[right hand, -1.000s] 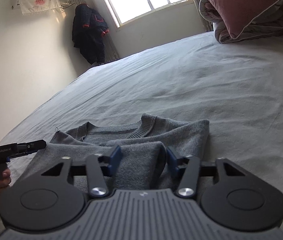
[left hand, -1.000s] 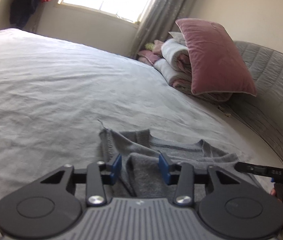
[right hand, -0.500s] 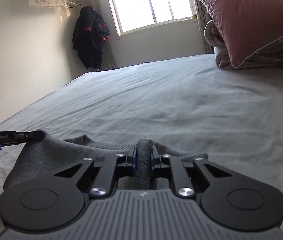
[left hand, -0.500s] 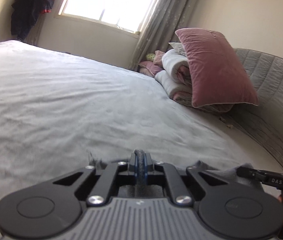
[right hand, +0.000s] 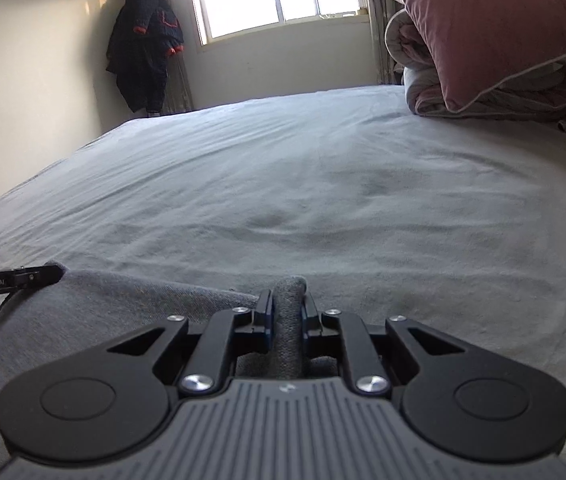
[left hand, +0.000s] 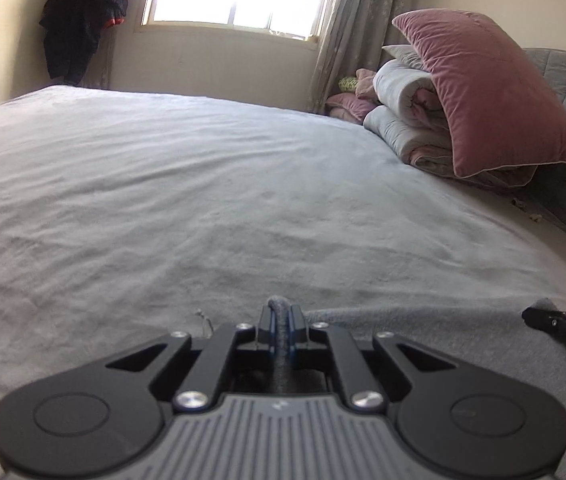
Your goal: Fold clothes
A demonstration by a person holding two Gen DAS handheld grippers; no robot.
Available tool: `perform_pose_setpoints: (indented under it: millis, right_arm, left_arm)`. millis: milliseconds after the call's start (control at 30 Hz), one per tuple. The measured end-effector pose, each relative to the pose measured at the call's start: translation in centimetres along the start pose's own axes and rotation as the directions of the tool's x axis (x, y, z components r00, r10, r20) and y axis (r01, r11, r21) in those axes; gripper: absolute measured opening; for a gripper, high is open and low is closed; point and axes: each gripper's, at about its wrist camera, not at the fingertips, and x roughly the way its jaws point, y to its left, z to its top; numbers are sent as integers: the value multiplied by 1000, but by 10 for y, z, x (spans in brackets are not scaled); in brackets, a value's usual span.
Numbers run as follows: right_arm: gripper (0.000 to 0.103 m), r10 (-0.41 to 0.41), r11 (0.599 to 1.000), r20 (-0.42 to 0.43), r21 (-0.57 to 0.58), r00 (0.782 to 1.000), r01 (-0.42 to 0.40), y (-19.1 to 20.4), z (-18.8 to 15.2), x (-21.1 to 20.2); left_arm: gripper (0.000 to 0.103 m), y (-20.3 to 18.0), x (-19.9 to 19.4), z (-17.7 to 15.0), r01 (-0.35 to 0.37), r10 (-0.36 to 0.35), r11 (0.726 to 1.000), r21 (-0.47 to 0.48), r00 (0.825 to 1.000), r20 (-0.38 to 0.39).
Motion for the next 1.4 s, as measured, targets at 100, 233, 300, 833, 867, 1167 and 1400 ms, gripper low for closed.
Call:
perform_pose_setpoints:
  millis: [100,233,300,833,867,1167,1400]
  right_arm:
    - [15,6,1000,-5,22,1000,-6,-3,-1,1]
    - [27,-8,1000,0,28,1000,8,-2,2,-8]
    - [43,-24,999,3,41,1000,24,-2,3,-15]
    - [90,101,915,-70,398,992,-64,-32,-11,-103]
    - [90,114,903,-75,423,991,-72,-34,-13,-108]
    - [89,225,802,-69,579,972,-144,-43,-50,-132]
    - [73,296,745,-11,629,955,-223,-36,-59,-126]
  left_arm:
    - [13,0,1,2,-11,10,1000,-4,1000,-13]
    - [32,-2,-3,5,-38,38,999,-1,999,-22]
    - [46,-3,-10,9,-46,45,999,-13,998,-36]
    - [80,32,-99,10,10,-56,972,-236,981,-187]
    - [80,38,-102,5,19,-76,962,-272,977,-198]
    - [79,68,-104,-46,128,-283,832,-540,935,-215]
    - [79,68,-97,-59,190,-339,790,-583,928,-156]
